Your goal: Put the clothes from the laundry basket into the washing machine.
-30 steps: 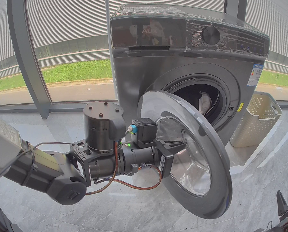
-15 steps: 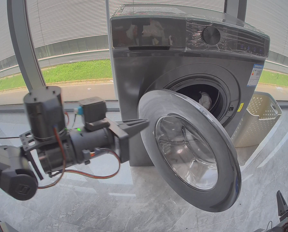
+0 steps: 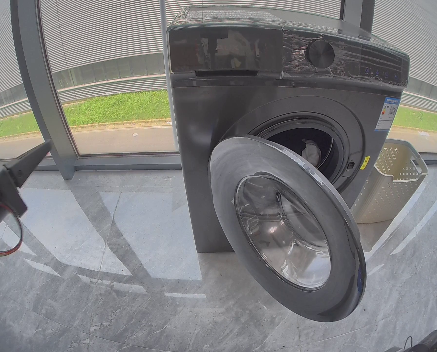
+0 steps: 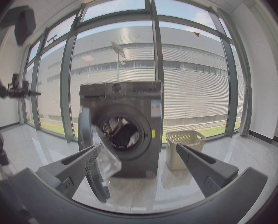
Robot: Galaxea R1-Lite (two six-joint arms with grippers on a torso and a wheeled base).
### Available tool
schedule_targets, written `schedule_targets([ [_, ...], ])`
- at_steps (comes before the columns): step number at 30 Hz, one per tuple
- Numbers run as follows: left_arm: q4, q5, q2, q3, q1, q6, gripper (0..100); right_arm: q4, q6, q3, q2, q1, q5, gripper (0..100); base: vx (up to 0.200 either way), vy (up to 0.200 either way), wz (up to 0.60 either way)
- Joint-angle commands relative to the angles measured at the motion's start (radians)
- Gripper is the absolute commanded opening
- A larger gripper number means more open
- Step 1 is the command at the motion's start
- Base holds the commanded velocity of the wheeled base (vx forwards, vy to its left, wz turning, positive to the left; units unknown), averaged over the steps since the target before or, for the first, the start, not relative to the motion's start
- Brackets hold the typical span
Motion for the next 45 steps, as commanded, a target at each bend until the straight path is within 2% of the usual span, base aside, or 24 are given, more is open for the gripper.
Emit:
schedule_targets([
  [1, 0.147, 0.019, -0.396, 0.111, 0.198, -0.089, 0, -0.151, 0.032, -0.480, 0.546, 0.152, 0.019, 100, 0.000, 0.000, 0.00],
  [3, 0.164, 0.031, -0.416, 0.111, 0.198, -0.093, 0, -0.151, -0.037, -0.497, 0.618, 0.176, 0.097, 100, 0.000, 0.000, 0.00],
  [4, 0.175, 0.034, -0.428, 0.112, 0.198, -0.092, 0, -0.159, -0.062, -0.500, 0.661, 0.184, 0.143, 0, 0.000, 0.000, 0.00],
  [5, 0.184, 0.031, -0.439, 0.112, 0.198, -0.092, 0, -0.163, -0.074, -0.505, 0.692, 0.190, 0.174, 0, 0.000, 0.000, 0.00],
  [6, 0.184, 0.031, -0.439, 0.112, 0.198, -0.092, 0, -0.163, -0.074, -0.505, 0.692, 0.190, 0.174, 0, 0.000, 0.000, 0.00],
  [7, 0.216, 0.028, -0.462, 0.115, 0.197, -0.092, 0, -0.162, -0.094, -0.553, 0.767, 0.245, 0.269, 0, 0.000, 0.000, 0.00],
  [9, 0.239, 0.028, -0.475, 0.120, 0.197, -0.092, 0, -0.156, -0.096, -0.600, 0.827, 0.336, 0.318, 0, 0.000, 0.000, 0.00],
  [10, 0.253, 0.028, -0.483, 0.125, 0.197, -0.092, 0, -0.154, -0.091, -0.629, 0.868, 0.423, 0.331, 0, 0.000, 0.000, 0.00],
  [11, 0.254, 0.028, -0.483, 0.125, 0.197, -0.092, 0, -0.154, -0.089, -0.634, 0.875, 0.435, 0.331, 0, 0.000, 0.000, 0.00],
  [12, 0.261, 0.028, -0.488, 0.132, 0.197, -0.092, 0, -0.154, -0.071, -0.661, 0.941, 0.589, 0.329, 0, 0.000, 0.000, 0.00],
  [13, 0.261, 0.028, -0.488, 0.132, 0.197, -0.092, 0, -0.162, -0.045, -0.672, 0.984, 0.661, 0.328, 0, 0.000, 0.000, 0.00],
  [14, 0.259, 0.028, -0.488, 0.132, 0.197, -0.092, 0, -0.162, -0.040, -0.672, 0.988, 0.669, 0.328, 0, 0.000, 0.000, 0.00],
  [17, 0.262, 0.032, -0.488, 0.135, 0.197, -0.089, 0, -0.196, 0.059, -0.692, 1.119, 0.753, 0.334, 0, 0.000, 0.000, 0.00],
  [22, 0.262, 0.034, -0.489, 0.149, 0.197, -0.087, 0, -0.258, 0.116, -0.689, 1.267, 0.782, 0.334, 0, 0.000, 0.000, 0.00],
  [28, 0.261, 0.029, -0.486, 0.151, 0.197, -0.085, 0, -0.265, 0.119, -0.688, 1.395, 0.777, 0.318, 0, 0.000, 0.000, 0.00],
  [33, 0.259, 0.032, -0.488, 0.149, 0.197, -0.089, 0, -0.268, 0.121, -0.683, 1.447, 0.762, 0.245, 0, 0.000, 0.000, 0.00],
  [36, 0.258, 0.034, -0.488, 0.149, 0.197, -0.090, 0, -0.268, 0.121, -0.683, 1.450, 0.762, 0.222, 0, 0.000, 0.000, 0.00],
  [38, 0.258, 0.034, -0.489, 0.149, 0.197, -0.092, 0, -0.271, 0.119, -0.681, 1.448, 0.762, 0.185, 0, 0.000, 0.000, 0.00],
  [42, 0.261, 0.032, -0.486, 0.151, 0.197, -0.092, 0, -0.269, 0.119, -0.674, 1.435, 0.764, 0.153, 0, 0.000, 0.000, 0.00],
  [45, 0.261, 0.032, -0.483, 0.151, 0.197, -0.092, 0, -0.269, 0.119, -0.640, 1.412, 0.764, 0.145, 0, 0.000, 0.000, 0.00],
])
